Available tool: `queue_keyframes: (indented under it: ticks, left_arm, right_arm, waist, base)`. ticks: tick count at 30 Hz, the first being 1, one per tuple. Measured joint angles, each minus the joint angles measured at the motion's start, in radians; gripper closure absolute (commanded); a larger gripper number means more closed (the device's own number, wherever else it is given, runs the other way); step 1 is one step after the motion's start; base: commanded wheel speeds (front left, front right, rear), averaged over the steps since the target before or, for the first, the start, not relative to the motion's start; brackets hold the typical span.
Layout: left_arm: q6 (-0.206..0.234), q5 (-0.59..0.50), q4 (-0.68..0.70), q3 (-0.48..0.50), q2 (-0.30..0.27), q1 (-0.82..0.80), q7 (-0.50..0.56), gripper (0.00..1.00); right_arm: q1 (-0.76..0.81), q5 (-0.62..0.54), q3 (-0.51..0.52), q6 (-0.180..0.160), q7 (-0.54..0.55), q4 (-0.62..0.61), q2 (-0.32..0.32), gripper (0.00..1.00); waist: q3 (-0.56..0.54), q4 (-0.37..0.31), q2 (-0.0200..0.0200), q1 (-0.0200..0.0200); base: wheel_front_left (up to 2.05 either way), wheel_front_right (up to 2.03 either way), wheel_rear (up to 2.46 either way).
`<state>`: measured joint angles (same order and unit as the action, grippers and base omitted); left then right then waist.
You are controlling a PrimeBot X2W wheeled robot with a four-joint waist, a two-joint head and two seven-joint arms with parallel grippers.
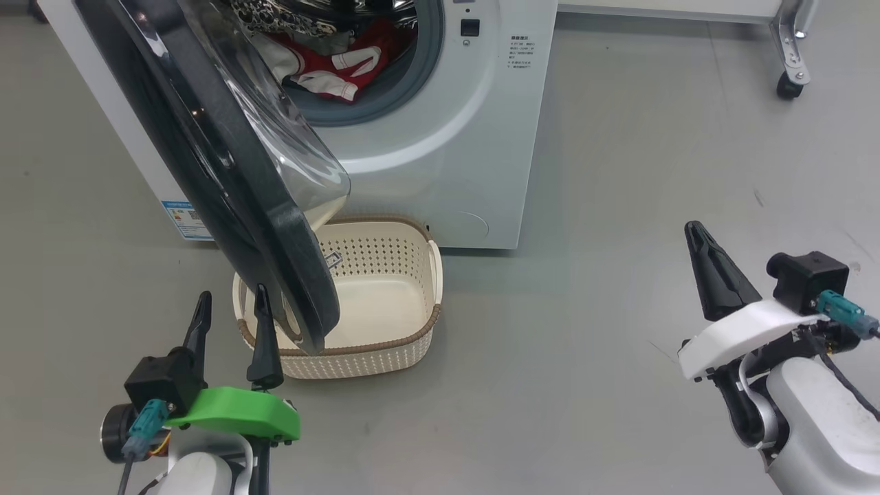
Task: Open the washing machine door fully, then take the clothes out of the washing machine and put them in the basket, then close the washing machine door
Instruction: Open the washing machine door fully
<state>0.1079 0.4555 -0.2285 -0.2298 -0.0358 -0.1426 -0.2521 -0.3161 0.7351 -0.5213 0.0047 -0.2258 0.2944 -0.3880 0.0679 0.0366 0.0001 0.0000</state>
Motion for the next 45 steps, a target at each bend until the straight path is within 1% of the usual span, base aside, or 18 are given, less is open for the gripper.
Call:
queue_keyframes:
  ticks: [2,4,6,10,11,12,13,23,24,34,43,45]
  left_arm:
    - [0.000,-0.002,0.000,0.006,0.000,0.000,0.000,0.00]
    - [0.000,-0.003,0.000,0.011,0.000,0.002,0.000,0.00]
    - [-0.005,-0.008,0.000,0.015,0.000,0.006,0.000,0.00]
    - [-0.012,-0.009,0.000,0.027,0.000,0.019,0.000,0.00]
    - [-0.012,-0.009,0.000,0.030,0.000,0.022,0.000,0.00]
    - [-0.012,-0.009,-0.001,0.033,0.000,0.023,0.000,0.00]
    - [-0.013,-0.009,-0.001,0.034,0.000,0.025,0.000,0.00]
    - [-0.025,-0.016,-0.006,0.045,0.000,0.041,0.000,0.00]
    - [-0.025,-0.016,-0.006,0.047,0.000,0.041,0.000,0.00]
    - [-0.034,-0.018,-0.011,0.052,0.000,0.043,0.000,0.00]
    - [-0.036,-0.019,-0.016,0.052,0.000,0.045,0.000,0.00]
    - [-0.042,-0.019,-0.016,0.052,0.000,0.045,0.000,0.00]
  right_arm:
    - [0.022,0.000,0.005,-0.014,-0.022,-0.004,0.012,1.00]
    - [0.045,-0.002,0.005,-0.018,-0.022,-0.008,0.019,1.00]
    - [0.065,-0.015,0.005,-0.034,-0.022,-0.013,0.022,1.00]
    - [0.101,0.001,0.036,-0.045,-0.022,-0.031,0.054,1.00]
    - [0.108,0.004,0.042,-0.052,-0.022,-0.036,0.062,0.82]
    - [0.114,0.003,0.046,-0.056,-0.022,-0.041,0.067,0.44]
    - [0.120,0.001,0.051,-0.060,-0.022,-0.046,0.069,0.00]
    - [0.164,-0.050,0.062,-0.062,-0.022,-0.078,0.071,0.00]
    - [0.166,-0.055,0.067,-0.069,-0.022,-0.084,0.073,0.00]
    - [0.192,-0.104,0.091,-0.069,-0.026,-0.124,0.084,0.00]
    - [0.204,-0.118,0.100,-0.067,-0.026,-0.143,0.101,0.00]
    - [0.208,-0.120,0.105,-0.066,-0.026,-0.144,0.103,0.00]
  waist:
    - [-0.004,-0.003,0.0000,0.0000]
    - [-0.007,-0.005,0.0000,0.0000]
    - [-0.010,-0.007,0.0000,0.0000]
    - [-0.013,-0.011,0.0000,0.0000]
    - [-0.014,-0.012,0.0000,0.0000]
    - [-0.015,-0.013,0.0000,0.0000]
    - [-0.015,-0.014,0.0000,0.0000]
    - [-0.020,-0.023,0.0000,0.0000]
    - [-0.020,-0.023,0.0000,0.0000]
    - [-0.016,-0.027,0.0000,0.0000]
    - [-0.014,-0.027,0.0000,0.0000]
    - [-0.014,-0.027,0.0000,0.0000]
  base:
    - [0.00,0.00,0.00]
    - [0.00,0.00,0.00]
    - [0.00,0.00,0.00]
    - [0.00,0.00,0.00]
    - [0.00,0.00,0.00]
    - [0.00,0.00,0.00]
    - [0.00,0.00,0.00]
    - [0.00,0.00,0.00]
    - [0.00,0.00,0.00]
    - [0.00,0.00,0.00]
    - [0.00,0.00,0.00]
    - [0.00,0.00,0.00]
